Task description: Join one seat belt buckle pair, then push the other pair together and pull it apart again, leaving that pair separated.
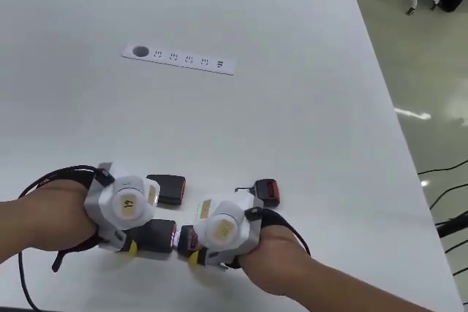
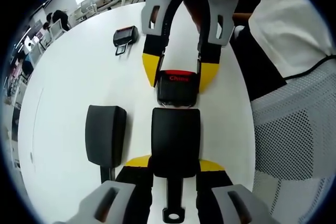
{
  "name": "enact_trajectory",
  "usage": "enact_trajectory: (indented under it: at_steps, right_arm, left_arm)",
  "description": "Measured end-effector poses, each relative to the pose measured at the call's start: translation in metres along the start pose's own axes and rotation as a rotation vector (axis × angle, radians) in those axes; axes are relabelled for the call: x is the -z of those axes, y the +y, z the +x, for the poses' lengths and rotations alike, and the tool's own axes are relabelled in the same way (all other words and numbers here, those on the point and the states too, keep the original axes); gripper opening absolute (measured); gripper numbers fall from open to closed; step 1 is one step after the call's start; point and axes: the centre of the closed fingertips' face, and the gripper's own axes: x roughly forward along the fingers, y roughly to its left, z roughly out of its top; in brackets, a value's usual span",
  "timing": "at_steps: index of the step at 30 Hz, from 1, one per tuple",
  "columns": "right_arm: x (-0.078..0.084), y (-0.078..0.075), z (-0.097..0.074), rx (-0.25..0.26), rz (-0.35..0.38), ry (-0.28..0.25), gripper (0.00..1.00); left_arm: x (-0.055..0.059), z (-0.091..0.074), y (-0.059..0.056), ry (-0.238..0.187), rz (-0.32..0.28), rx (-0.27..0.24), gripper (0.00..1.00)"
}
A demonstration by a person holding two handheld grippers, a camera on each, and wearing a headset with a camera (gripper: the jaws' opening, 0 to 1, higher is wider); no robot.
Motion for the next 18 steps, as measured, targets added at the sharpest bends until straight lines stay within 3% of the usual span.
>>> enact_trajectory:
  at_steps: [7,11,14,17,18]
  right_arm:
    - [0.0,-0.002,0.001,-0.005,-0.013,-0.001,0.33]
    - [-0.002,-0.002,-0.003,-0.014,0.003,-0.013,0.33]
    - [-0.003,-0.002,-0.008,-0.012,0.016,-0.032,0.32]
    - [-0.011,0.0,-0.027,-0.004,0.02,-0.057,0.31]
    - [-0.009,-0.004,-0.025,-0.002,0.023,-0.064,0.3]
  left_arm:
    - [0.001,0.002,0.002,0.0,-0.019,0.007,0.32]
    - [0.002,-0.002,0.002,-0.006,-0.062,0.005,0.32]
    - [-0.006,-0.014,0.002,-0.042,-0.078,-0.002,0.32]
    - [-0.015,-0.025,0.006,-0.076,-0.085,-0.019,0.34]
    - [-0.018,-0.029,0.007,-0.087,-0.088,-0.021,0.34]
